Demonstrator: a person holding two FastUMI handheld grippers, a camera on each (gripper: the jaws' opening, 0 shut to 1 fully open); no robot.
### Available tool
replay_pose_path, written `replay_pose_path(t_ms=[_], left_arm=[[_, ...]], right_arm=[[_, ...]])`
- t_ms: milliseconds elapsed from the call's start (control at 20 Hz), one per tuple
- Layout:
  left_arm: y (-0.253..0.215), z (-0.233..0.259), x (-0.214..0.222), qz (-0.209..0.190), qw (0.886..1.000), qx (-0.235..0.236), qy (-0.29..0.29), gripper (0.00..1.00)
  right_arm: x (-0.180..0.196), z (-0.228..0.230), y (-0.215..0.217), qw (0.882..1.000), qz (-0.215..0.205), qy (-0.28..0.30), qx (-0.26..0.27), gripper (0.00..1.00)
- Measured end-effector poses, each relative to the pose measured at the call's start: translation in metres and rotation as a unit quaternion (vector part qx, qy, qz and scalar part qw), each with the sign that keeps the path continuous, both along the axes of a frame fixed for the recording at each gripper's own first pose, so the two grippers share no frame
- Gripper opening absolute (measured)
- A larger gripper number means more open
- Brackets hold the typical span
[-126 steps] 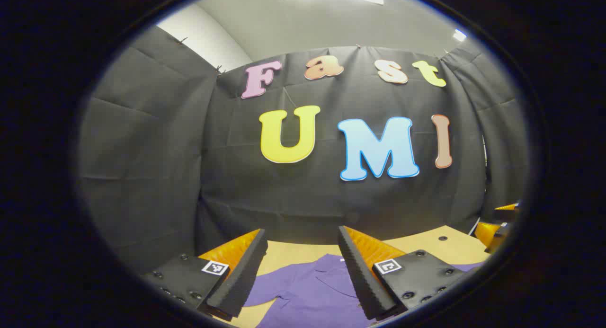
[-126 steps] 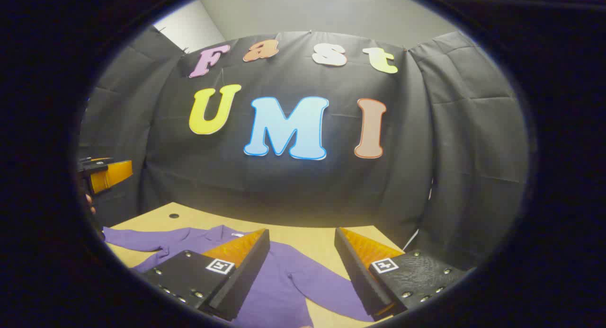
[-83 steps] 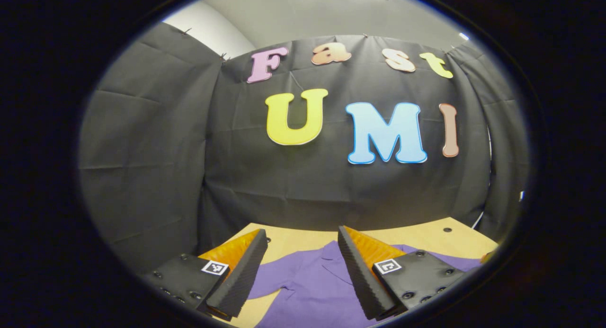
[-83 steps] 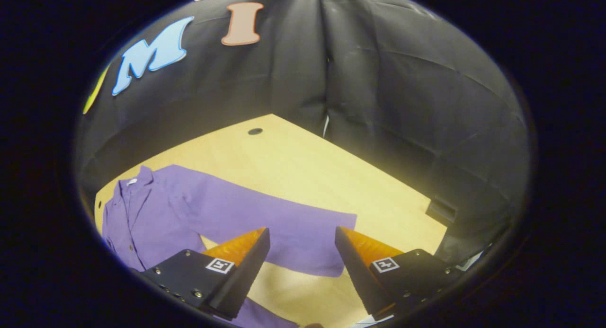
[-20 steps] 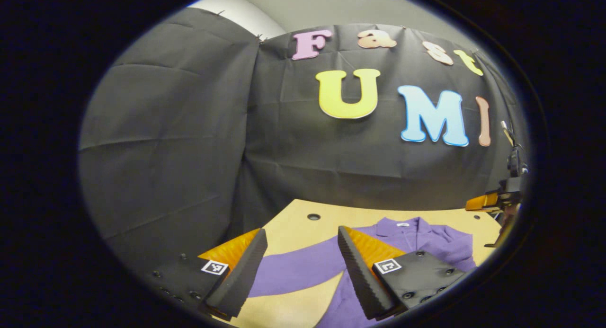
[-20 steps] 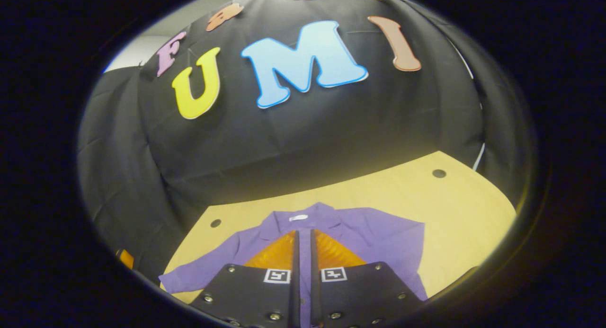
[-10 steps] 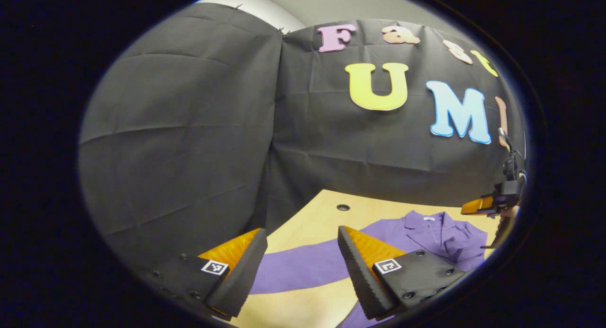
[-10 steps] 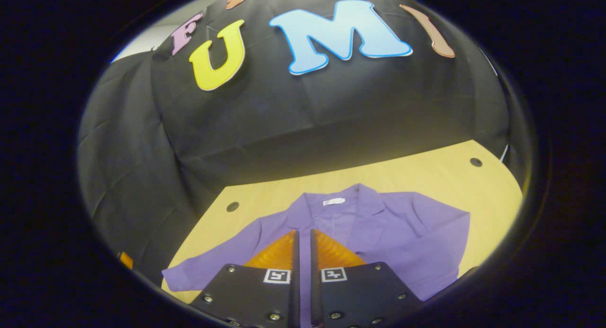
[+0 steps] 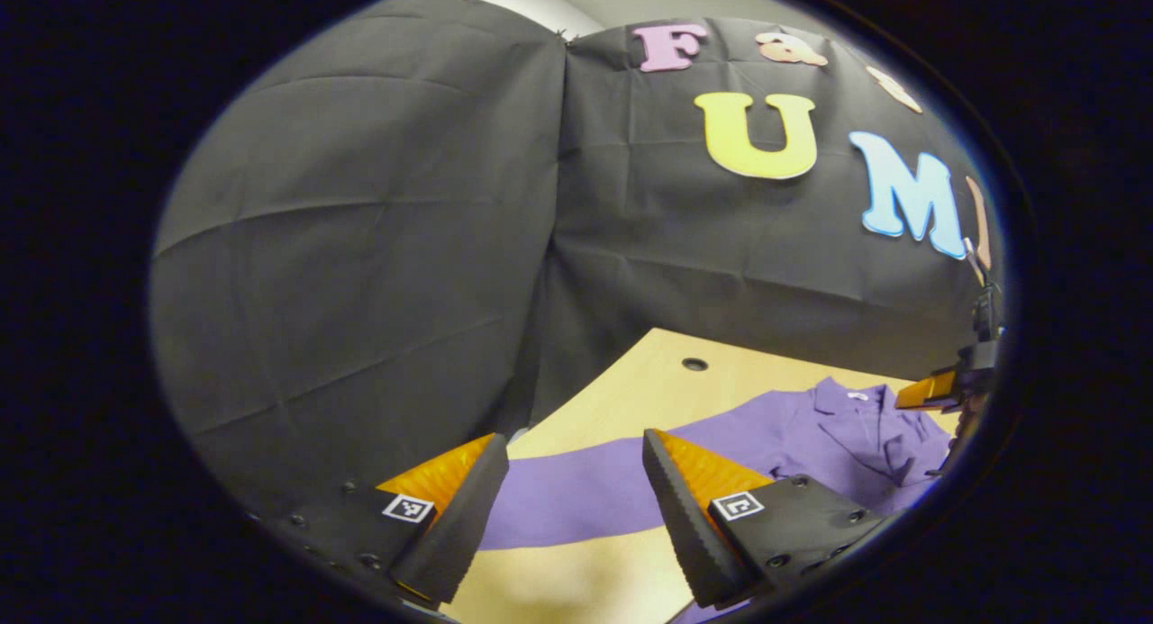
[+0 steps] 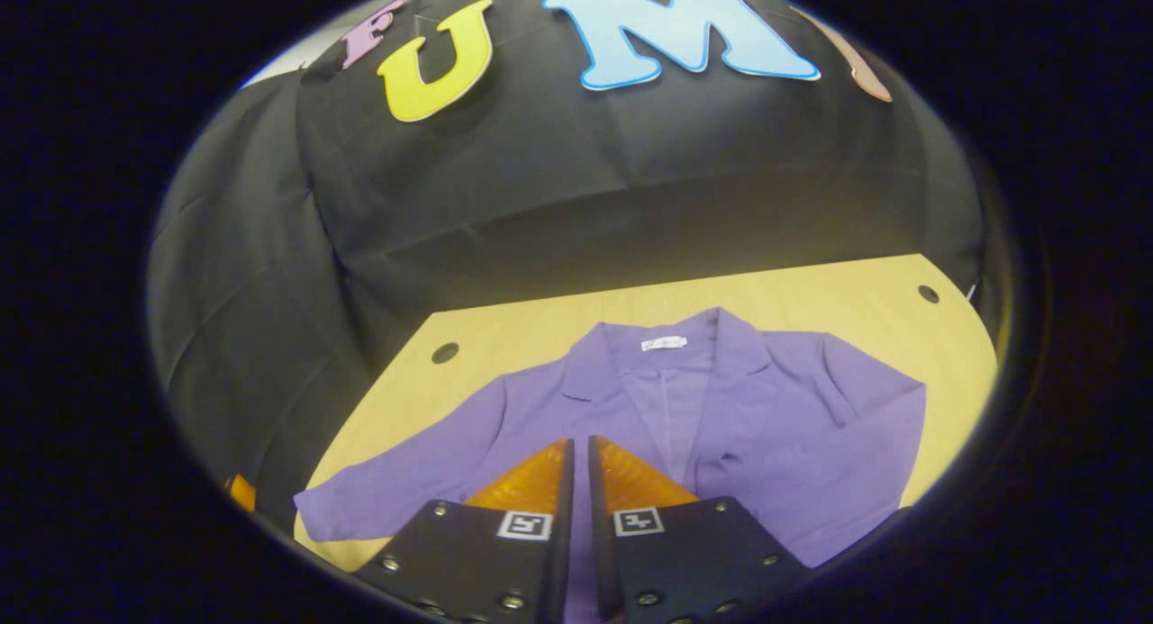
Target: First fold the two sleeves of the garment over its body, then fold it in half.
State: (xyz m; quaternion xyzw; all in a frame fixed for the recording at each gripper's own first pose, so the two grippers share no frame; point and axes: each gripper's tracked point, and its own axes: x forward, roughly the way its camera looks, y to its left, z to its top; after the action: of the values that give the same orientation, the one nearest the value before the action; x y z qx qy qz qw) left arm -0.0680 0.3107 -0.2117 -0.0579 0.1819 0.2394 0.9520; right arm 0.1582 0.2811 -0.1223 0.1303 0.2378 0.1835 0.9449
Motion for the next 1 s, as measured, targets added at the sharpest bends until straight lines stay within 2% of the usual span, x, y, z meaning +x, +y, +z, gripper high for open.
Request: replay_pose_path(t_ms=[50,100,250,550,650,700,950,1000], left_arm=[[0.006,-0.007,-0.002,0.009,1.0,-0.003,0.006,0.99],[0.012,-0.014,-0.004,0.019,1.0,-0.006,0.012,0.96],[0.029,-0.036,-0.01,0.046,0.998,-0.016,0.032,0.96],[0.068,-0.092,-0.024,0.097,0.991,-0.043,0.081,0.94],[0.076,-0.112,-0.029,0.109,0.987,-0.055,0.101,0.96],[0.08,-0.124,-0.031,0.113,0.985,-0.063,0.113,0.94],[0.086,-0.154,-0.034,0.11,0.98,-0.082,0.144,0.95],[0.085,-0.153,-0.035,0.106,0.981,-0.074,0.147,0.97]], right_arm=[[0.0,0.001,-0.001,1.0,-0.003,-0.004,-0.003,0.31],[-0.003,0.005,-0.002,1.0,-0.002,-0.008,-0.003,0.45],[-0.01,0.017,-0.011,1.0,-0.013,-0.023,-0.013,0.95],[-0.052,0.059,-0.013,0.998,-0.003,-0.058,-0.003,0.96],[-0.069,0.066,-0.011,0.998,0.006,-0.067,-0.01,0.96],[-0.078,0.068,-0.01,0.997,0.01,-0.069,-0.018,0.96],[-0.114,0.062,0.002,0.995,0.034,-0.073,-0.052,0.96],[-0.12,0.06,0.006,0.995,0.039,-0.07,-0.055,0.96]])
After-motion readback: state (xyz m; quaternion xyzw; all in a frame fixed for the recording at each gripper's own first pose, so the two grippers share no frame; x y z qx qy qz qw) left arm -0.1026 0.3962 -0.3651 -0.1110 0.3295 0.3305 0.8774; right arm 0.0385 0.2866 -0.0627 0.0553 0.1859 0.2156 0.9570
